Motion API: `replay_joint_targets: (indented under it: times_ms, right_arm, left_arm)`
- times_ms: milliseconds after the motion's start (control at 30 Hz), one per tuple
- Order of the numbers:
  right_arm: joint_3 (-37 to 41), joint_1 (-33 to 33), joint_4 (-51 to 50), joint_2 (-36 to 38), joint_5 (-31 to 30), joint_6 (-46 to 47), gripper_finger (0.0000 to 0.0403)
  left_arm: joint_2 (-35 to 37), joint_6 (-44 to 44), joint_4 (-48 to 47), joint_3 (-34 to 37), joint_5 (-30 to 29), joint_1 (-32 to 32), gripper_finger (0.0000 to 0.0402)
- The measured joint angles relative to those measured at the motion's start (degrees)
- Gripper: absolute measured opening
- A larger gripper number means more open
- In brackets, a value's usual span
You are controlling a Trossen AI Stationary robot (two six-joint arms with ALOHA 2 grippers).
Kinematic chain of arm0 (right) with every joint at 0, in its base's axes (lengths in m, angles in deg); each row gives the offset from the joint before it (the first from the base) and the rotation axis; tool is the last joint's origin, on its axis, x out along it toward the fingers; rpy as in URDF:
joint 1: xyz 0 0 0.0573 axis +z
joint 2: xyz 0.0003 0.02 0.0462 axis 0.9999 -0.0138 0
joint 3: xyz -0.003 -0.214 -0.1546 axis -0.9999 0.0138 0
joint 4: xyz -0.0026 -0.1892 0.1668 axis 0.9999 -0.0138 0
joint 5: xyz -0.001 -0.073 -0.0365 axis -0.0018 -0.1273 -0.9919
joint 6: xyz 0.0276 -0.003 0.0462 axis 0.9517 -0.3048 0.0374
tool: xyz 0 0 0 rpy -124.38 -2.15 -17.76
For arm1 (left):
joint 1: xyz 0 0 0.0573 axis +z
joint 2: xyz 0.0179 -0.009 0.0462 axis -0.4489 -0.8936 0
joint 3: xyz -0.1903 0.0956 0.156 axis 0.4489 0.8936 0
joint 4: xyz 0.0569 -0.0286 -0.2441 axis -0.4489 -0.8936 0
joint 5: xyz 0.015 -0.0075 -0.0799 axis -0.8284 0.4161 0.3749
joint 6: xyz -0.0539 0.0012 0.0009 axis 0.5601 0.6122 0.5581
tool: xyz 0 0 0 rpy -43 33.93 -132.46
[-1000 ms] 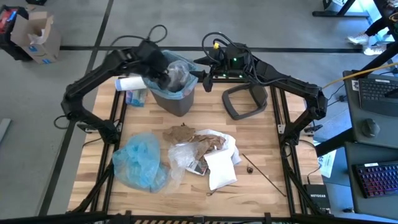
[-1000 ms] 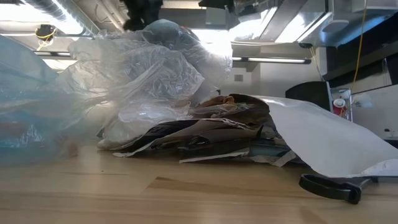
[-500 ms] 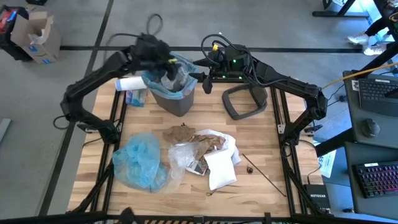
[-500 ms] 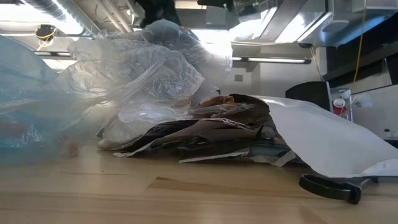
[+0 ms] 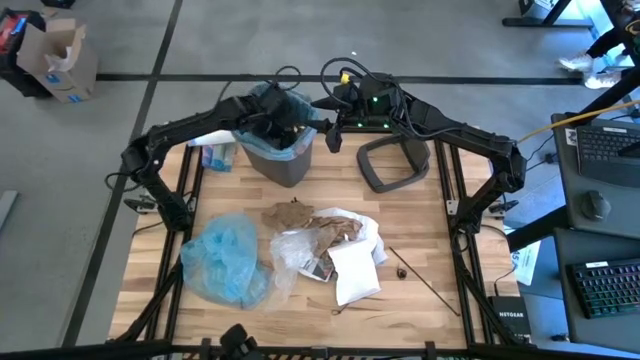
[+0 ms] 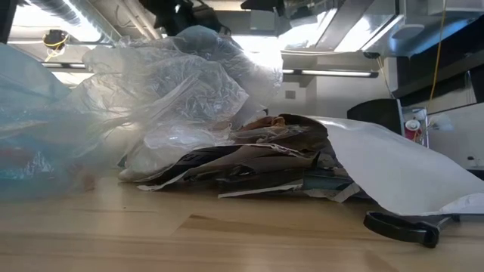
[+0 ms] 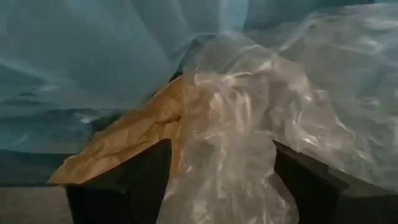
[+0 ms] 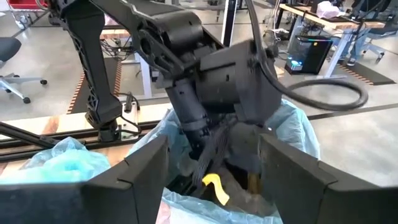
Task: Pick and place trash into bin
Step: Put the cellophane into the trash bin, then put the transparent cellophane into the trash bin
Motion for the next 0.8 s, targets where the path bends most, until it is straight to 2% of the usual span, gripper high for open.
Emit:
replay_joint_targets:
  times_ms: [233,433,600,800]
  right_arm:
    - [0.0,0.0,0.0,0.0,0.0,0.0,0.0241]
    - [0.0,0.2,-2.4,1.6,0.2,1.5,0.0241]
    - [0.0,2.0,-12.8,6.4,0.9,3.3,0.0241]
    - [0.9,7.8,-32.9,10.2,-1.2,7.4,0.0241]
  left_arm:
    - [7.2,-0.8,-2.8,-8.4,0.0,0.0,0.0253]
    - [17.3,-2.0,-3.5,-10.1,0.0,-0.4,0.0253]
    - [24.0,-3.4,-10.0,-10.0,0.0,-4.3,0.0253]
    - [27.6,-2.1,-18.4,-9.8,0.0,-13.6,0.0253]
